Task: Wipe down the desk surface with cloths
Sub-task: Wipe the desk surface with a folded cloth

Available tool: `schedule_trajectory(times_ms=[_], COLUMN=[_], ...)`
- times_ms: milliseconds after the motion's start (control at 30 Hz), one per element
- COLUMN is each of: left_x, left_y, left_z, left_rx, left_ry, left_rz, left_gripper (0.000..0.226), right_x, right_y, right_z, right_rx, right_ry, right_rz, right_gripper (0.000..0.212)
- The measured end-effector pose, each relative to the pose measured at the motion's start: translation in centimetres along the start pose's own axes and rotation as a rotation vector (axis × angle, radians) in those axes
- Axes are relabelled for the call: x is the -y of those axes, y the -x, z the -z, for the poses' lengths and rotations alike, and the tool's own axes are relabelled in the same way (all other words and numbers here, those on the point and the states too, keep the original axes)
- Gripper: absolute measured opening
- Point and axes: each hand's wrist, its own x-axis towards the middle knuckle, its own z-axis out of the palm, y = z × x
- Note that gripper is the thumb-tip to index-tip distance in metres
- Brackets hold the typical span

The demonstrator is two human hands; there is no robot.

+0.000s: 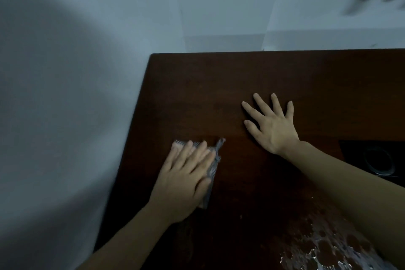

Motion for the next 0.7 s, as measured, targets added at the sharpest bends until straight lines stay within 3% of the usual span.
schedule_trajectory(times_ms=[100,200,300,433,533,700], left_x=[0.3,1.3,1.6,1.0,-0.4,-3.1], left_y=[0.2,-2.8,-6.8,-9.9,-8.4,-2.1], left_z=[0.2,0.9,1.5,1.7,1.6,0.5], left_rx=[0.035,0.011,-0.023,0.011,0.025,0.059], left_ry=[0.034,0.029,0.042,0.032,0.027,0.034], left_rz=[-0.010,0.122,0.245,0.277,0.208,-0.078], left_gripper=[0.058,0.060,0.059,0.061,0.064,0.059], right_x=[-0.8,-2.5,-3.2,-3.1,-3.2,-3.1], right_y=[0.4,0.8,1.1,0.9,1.1,1.2], right_z=[0.5,0.4,-0.4,-0.7,-0.7,-0.6], right_rx=[-0.022,-0.032,-0.039,-0.060,-0.065,-0.057], right_ry=[-0.026,0.017,0.033,0.045,0.048,0.045], right_rz=[0.012,-0.037,-0.078,-0.078,-0.072,-0.075], right_gripper=[0.073,0.084,0.083,0.079,0.082,0.083])
